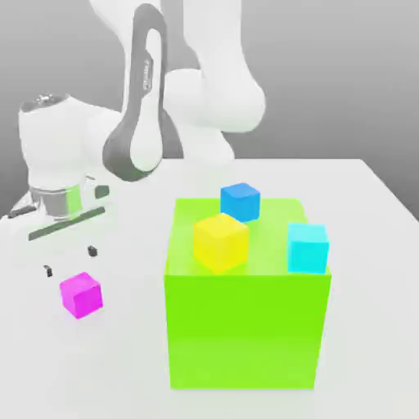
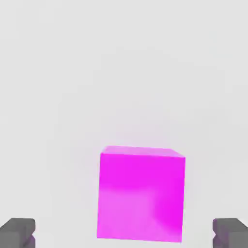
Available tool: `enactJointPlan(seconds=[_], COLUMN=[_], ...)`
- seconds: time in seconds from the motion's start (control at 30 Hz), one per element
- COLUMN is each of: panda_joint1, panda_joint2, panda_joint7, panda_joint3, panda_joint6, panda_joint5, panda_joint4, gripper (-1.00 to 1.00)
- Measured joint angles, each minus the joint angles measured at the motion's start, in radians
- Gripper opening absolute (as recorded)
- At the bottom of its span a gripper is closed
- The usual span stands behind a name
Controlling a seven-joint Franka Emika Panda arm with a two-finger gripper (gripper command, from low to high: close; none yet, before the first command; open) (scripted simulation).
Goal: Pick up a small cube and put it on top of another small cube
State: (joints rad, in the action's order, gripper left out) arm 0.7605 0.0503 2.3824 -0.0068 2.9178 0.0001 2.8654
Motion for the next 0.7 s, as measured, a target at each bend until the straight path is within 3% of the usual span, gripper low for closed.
enactJointPlan(seconds=[0.13,0.17,0.4,0.7], panda_joint1=[0.001,0.002,0.002,-0.029], panda_joint2=[0.143,0.178,0.186,-0.113], panda_joint7=[0.001,0.001,0.001,-0.020], panda_joint3=[0.003,0.005,0.005,0.019], panda_joint6=[0.120,0.149,0.158,-0.106], panda_joint5=[0.005,0.005,0.006,0.016], panda_joint4=[-0.022,-0.027,-0.029,0.006], gripper=[0.00,-1.00,-1.00,-1.00])
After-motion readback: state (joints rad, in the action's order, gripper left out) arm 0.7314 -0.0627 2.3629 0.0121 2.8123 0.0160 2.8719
